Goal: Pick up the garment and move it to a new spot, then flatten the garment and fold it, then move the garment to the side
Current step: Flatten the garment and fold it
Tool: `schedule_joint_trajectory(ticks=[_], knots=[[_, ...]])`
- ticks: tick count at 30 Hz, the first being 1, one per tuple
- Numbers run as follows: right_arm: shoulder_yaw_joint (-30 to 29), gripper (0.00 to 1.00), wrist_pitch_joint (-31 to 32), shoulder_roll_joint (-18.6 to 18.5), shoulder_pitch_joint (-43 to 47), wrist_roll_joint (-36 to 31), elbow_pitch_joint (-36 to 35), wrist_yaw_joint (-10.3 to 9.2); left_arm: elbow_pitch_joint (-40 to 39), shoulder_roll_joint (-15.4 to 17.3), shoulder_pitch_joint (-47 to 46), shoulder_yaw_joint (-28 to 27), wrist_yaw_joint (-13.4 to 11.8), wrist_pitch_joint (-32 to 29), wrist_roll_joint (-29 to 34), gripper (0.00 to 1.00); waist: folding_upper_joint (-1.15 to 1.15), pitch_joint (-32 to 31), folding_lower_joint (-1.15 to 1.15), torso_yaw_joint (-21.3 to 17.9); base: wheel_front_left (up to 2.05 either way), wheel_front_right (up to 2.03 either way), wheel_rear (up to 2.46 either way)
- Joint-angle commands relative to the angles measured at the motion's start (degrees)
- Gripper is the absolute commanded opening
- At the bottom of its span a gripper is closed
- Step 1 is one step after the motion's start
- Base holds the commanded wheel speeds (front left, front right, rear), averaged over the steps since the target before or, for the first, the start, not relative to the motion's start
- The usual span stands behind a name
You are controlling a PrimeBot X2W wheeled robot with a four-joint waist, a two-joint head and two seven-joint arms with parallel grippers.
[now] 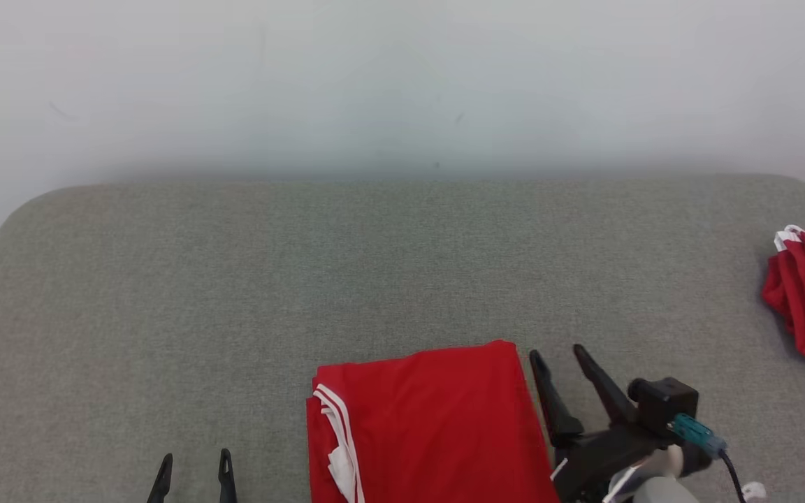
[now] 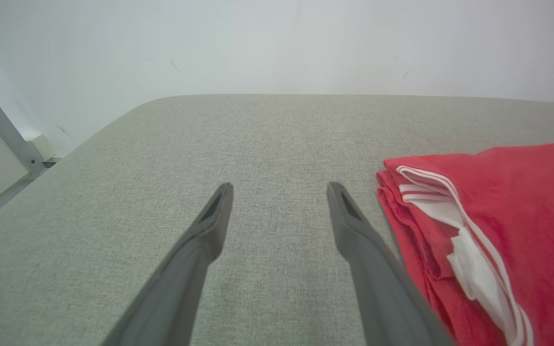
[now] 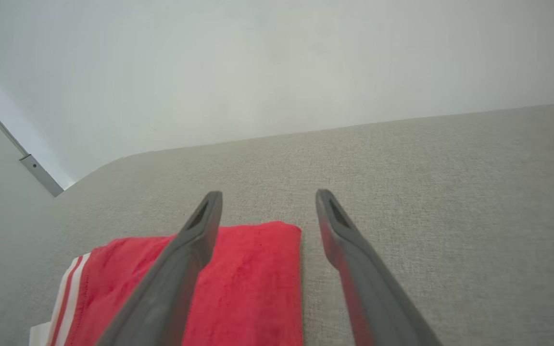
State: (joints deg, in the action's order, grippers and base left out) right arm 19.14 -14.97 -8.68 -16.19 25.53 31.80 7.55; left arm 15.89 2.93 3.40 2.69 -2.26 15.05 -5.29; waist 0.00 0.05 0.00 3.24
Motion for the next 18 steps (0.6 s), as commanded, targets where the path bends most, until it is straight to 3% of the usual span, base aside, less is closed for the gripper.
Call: schedule_joint_trajectory(ticks=[1,6,18], knots=[[-2.5,1.00,-0.2,0.5,1.5,-1.8,-0.8,-0.16,-0.3,-0.1,0.3,-0.3,-0.1,0.2,0.4,1.00,0.00,-0.1,0.00,-0.8,0.00,0.00,0.00],[-10.9,1.00,-0.2,1.7,5.5,-9.5,-3.8,-0.16,-0.7,-0.1,-0.2,-0.7,-0.2,0.2,0.7,1.00,0.00,0.1,0.00,-2.7,0.00,0.00,0.00],[-15.7,1.00,-0.2,3.7,9.4,-16.2,-5.2,-0.16,-0.9,-0.1,0.1,-1.8,0.1,0.2,0.9,1.00,0.00,-0.7,0.00,-5.9,0.00,0.00,0.00]])
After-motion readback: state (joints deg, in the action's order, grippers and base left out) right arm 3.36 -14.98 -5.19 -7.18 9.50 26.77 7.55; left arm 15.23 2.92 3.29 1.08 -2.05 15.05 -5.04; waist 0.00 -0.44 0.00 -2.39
